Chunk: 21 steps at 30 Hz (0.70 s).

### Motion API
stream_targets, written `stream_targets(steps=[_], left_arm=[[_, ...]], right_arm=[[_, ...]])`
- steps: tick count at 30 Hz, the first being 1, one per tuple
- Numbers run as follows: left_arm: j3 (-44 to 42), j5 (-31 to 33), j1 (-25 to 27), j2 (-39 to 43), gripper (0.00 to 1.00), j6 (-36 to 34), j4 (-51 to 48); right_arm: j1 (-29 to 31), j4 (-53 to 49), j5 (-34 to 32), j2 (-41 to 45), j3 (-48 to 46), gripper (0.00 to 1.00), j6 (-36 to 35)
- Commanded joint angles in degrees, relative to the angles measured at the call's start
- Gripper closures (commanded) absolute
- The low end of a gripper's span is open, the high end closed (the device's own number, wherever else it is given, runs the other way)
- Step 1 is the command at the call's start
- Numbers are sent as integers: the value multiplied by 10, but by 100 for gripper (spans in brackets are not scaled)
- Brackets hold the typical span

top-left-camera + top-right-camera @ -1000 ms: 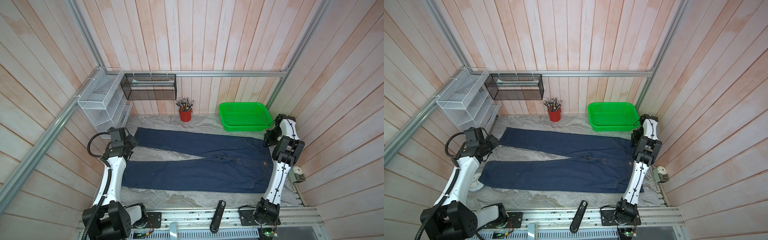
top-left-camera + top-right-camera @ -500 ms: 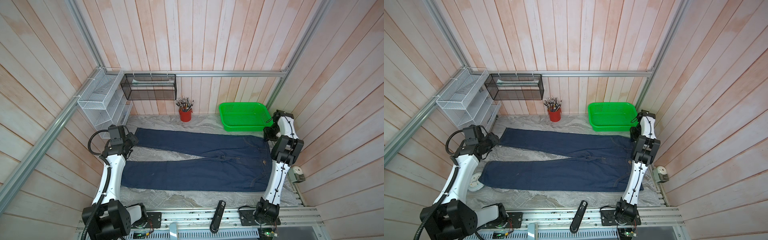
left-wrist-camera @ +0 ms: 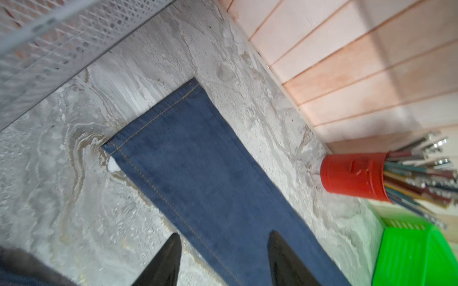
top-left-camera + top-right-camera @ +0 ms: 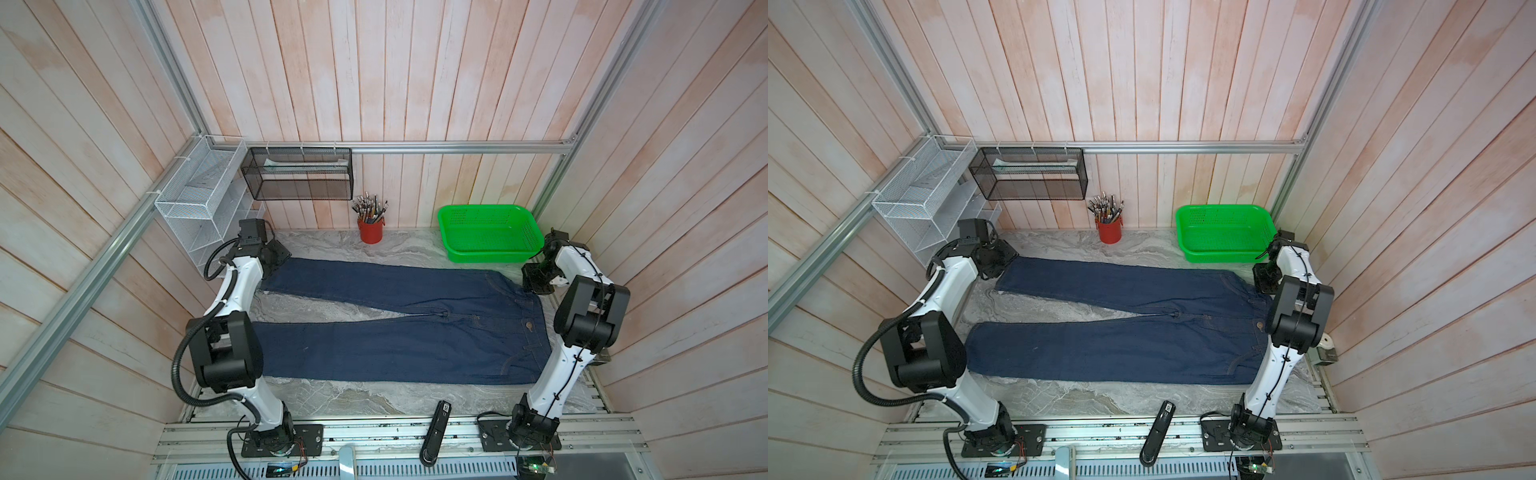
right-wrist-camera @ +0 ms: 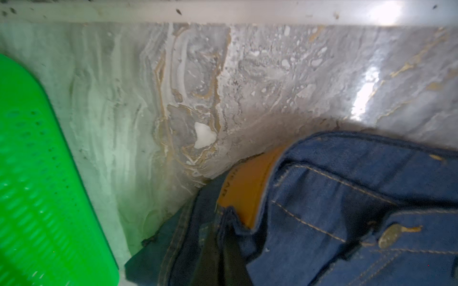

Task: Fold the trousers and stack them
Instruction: 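Grasp the waistband with the right gripper while the left grasps the hem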

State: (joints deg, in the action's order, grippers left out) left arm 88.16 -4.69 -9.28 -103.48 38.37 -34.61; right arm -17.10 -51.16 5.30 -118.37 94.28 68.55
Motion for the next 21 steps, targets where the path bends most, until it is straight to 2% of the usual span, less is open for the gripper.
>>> stream_targets(steps=[1,9,13,19,21], left_arm=[[67,25,5,-74,42,23,2],[239,112,17,-247,42,26,-45],[316,174,26,-310,41,2,-65],[533,233,26,-452,36,-28,-170],[579,238,23,-483,36,-34,-188]], right_arm=[[5,33,20,25,-31,100,-21],[23,50,38,40,-49,100,-40],[26,51,46,40,-44,100,-48],[30,53,51,45,-45,100,-54],[31,53,51,46,-45,100,-54]])
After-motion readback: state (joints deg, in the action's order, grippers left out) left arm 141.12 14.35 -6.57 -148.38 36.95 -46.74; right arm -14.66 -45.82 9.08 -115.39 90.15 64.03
